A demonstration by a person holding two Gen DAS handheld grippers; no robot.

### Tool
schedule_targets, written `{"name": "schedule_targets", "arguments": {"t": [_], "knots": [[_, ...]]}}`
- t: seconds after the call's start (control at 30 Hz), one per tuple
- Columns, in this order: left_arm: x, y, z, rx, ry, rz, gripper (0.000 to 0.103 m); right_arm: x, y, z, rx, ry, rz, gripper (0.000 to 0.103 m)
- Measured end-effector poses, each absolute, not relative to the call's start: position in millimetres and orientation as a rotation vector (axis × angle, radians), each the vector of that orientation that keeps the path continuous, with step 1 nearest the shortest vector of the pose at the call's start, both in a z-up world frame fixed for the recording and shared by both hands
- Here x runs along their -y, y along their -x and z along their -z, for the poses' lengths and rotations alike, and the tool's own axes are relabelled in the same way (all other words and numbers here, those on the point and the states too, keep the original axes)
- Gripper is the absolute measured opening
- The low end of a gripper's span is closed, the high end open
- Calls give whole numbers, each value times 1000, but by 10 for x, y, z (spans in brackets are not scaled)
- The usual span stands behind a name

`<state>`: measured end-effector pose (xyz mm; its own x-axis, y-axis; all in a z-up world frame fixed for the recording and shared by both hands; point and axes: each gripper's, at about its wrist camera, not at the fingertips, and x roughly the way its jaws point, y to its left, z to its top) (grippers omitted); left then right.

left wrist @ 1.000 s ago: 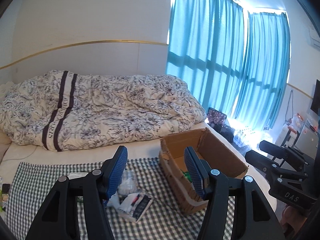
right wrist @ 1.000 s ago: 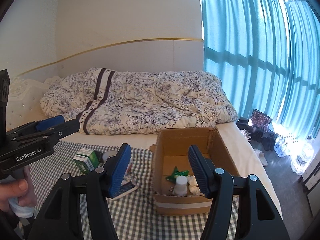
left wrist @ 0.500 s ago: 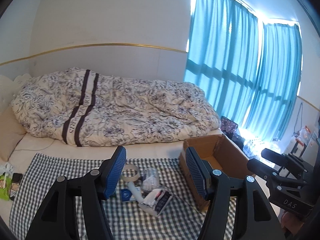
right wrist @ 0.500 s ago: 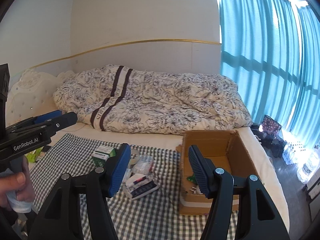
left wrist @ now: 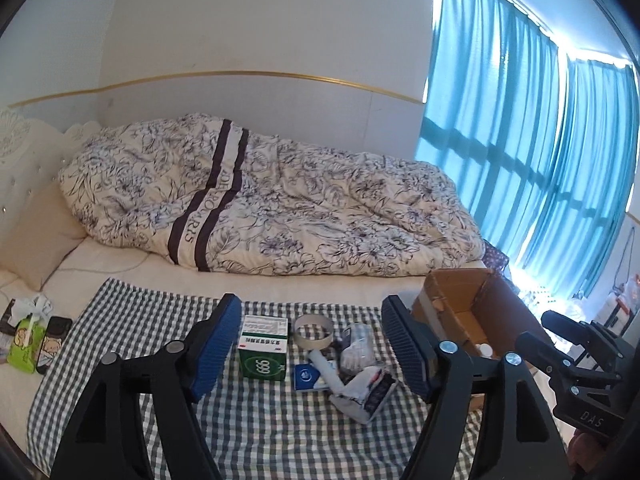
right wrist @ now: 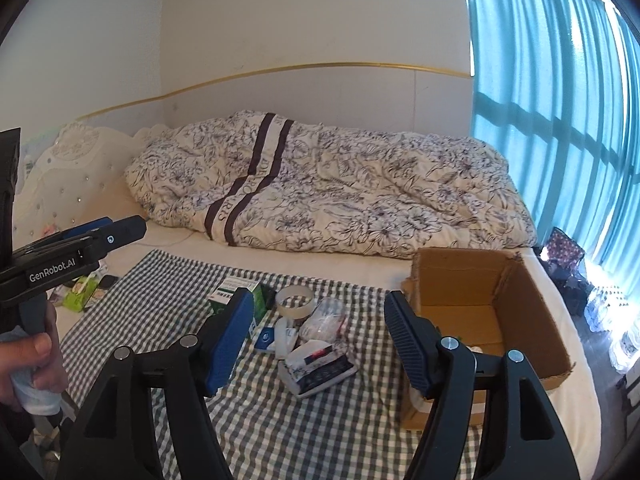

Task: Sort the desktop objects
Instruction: 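Move both open tools back toward the remaining items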

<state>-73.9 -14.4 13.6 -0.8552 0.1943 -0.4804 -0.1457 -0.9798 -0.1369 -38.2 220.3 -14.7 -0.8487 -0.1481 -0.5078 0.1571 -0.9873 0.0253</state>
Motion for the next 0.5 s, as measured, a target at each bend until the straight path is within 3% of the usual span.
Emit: {"name": "schedule_targets", "arguments": {"t": [0.5], "knots": [[305, 1043, 277, 162, 864, -2865, 92, -2035, 700, 557, -23, -881, 2840, 80]]}}
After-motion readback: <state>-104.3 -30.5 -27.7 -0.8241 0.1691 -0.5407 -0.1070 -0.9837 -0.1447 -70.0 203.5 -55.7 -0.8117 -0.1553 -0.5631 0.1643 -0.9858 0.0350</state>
